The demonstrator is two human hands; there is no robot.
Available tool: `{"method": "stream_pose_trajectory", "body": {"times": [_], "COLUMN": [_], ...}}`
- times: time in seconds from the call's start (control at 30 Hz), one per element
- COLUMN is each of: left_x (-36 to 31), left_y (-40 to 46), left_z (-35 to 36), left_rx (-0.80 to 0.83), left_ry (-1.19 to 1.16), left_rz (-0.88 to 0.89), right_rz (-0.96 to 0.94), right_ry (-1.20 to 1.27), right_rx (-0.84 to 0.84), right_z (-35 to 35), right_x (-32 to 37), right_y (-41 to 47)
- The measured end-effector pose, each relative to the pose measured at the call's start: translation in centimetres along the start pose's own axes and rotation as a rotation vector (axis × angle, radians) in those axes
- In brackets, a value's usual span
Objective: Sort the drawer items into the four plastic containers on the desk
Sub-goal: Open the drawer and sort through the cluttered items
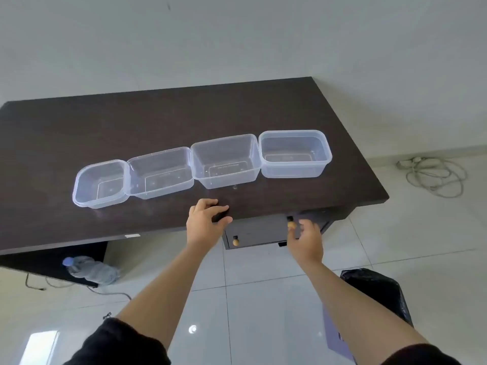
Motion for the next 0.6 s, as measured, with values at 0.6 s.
{"method": "stream_pose_trajectory", "body": {"times": [0.6], "left_x": [0.9], "left_y": [0.0], "left_z": [0.3], "left_rx": [-0.179], "left_ry": [0.005], "left_rz": [0.113], "right_rz": [0.191], "right_ry": [0.394], "right_rx": [-0.292], "right_z": [2.0], "right_x": [-1.2], "right_y": [1.0]}}
Point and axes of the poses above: each hand's wrist, its own y-axis towards the middle knuckle, its own z-axis out of the palm, x = y × z, the point moved 6 cm from there along y, towards the middle knuckle, and after that the axes turned 11 degrees about -z, right-handed, at the moved point
